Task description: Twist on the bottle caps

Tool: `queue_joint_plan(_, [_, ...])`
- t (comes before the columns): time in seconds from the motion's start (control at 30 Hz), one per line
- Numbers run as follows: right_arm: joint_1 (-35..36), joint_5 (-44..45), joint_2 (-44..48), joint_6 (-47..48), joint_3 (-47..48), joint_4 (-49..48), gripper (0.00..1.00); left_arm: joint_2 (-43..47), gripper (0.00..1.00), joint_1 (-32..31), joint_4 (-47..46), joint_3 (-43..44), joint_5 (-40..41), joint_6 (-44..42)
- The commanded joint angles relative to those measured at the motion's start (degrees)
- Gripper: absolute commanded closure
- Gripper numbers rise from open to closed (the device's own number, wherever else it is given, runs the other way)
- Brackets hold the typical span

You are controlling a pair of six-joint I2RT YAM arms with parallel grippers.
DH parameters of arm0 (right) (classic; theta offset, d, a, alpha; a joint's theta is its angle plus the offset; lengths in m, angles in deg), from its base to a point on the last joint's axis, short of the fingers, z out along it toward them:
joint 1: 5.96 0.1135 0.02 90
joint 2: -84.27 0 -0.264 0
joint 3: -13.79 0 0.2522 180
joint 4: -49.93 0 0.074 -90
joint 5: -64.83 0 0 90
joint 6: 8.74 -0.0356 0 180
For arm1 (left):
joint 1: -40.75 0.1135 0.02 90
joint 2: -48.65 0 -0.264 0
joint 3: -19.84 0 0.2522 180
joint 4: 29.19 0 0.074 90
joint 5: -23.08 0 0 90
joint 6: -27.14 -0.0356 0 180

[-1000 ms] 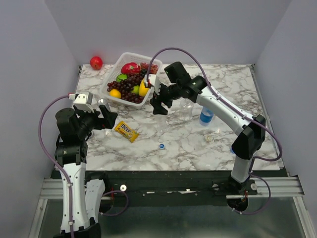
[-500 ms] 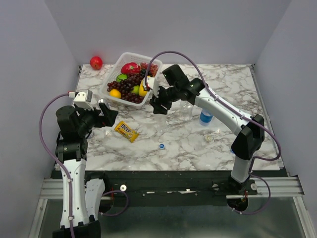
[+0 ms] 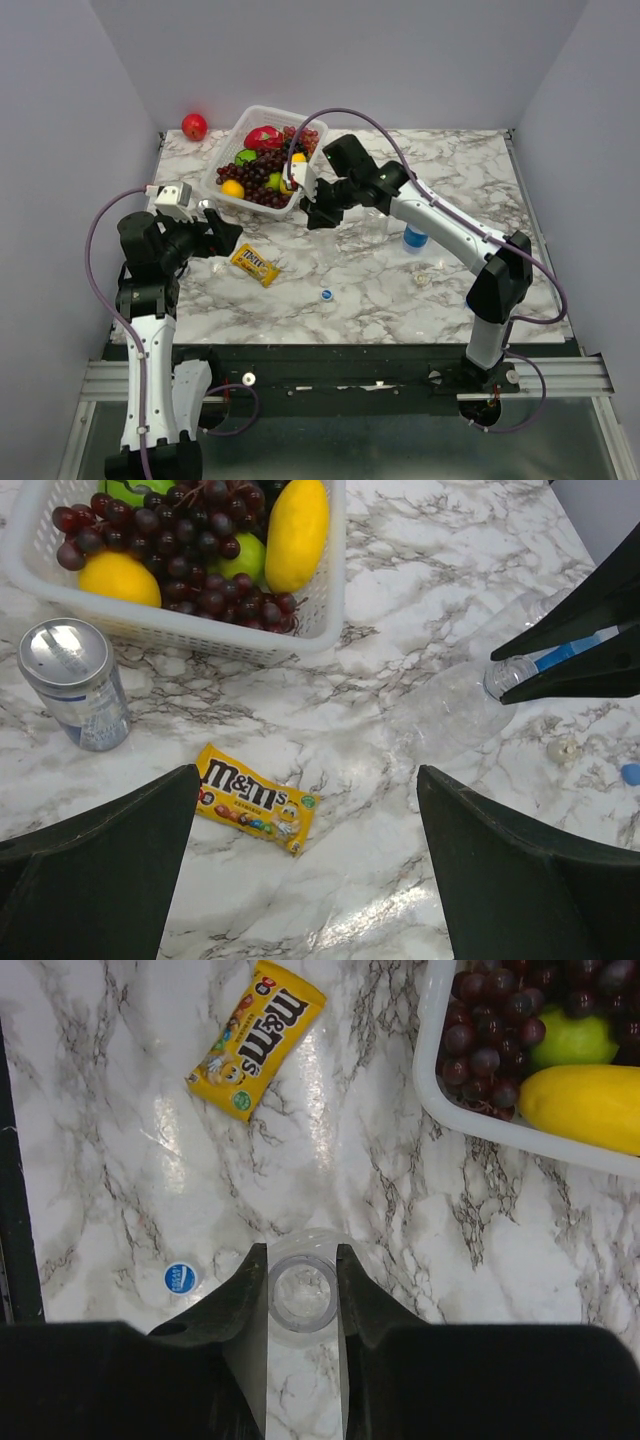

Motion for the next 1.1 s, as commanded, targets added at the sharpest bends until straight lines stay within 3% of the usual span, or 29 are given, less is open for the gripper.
queue_joint_plan(0.0, [0.7, 0.9, -0.7, 1.4, 0.0, 0.5, 0.96, -2.6, 0.01, -1.8, 0.2, -0.5, -4.0, -6.0])
queue_joint_plan(0.03, [0.7, 1.6, 0.1, 1.5, 0.4, 0.8, 0.99, -3.5, 0.01, -3.5, 0.5, -0.5, -4.8, -7.3])
queue_joint_plan(0.2, [0.7, 0.7, 3.3, 1.2, 5.7, 4.8, 0.99, -2.9, 0.01, -9.9, -1.7, -3.4, -6.6, -16.2])
queue_joint_plan(0.37, [0.7, -3.5, 4.1, -2.6, 14.6, 11.8, 0.99, -1.6, 0.01, -13.8, -6.5, -7.4, -14.4, -23.4])
queue_joint_plan(0.5, [0.6, -9.2, 4.8, -4.5, 19.1, 14.8, 0.99, -0.7, 0.01, -17.1, -14.5, -10.5, -14.1, -20.6])
queue_joint_plan(0.8, [0.6, -10.0, 5.1, -11.8, 20.8, 12.6, 0.99, -6.5, 0.01, -26.5, -25.8, -10.2, -7.5, -15.7])
queue_joint_plan(1.07, [0.6, -11.3, 5.1, -14.2, 21.3, 11.8, 1.0, -11.4, 0.01, -33.7, -27.3, -8.2, -1.7, -19.7])
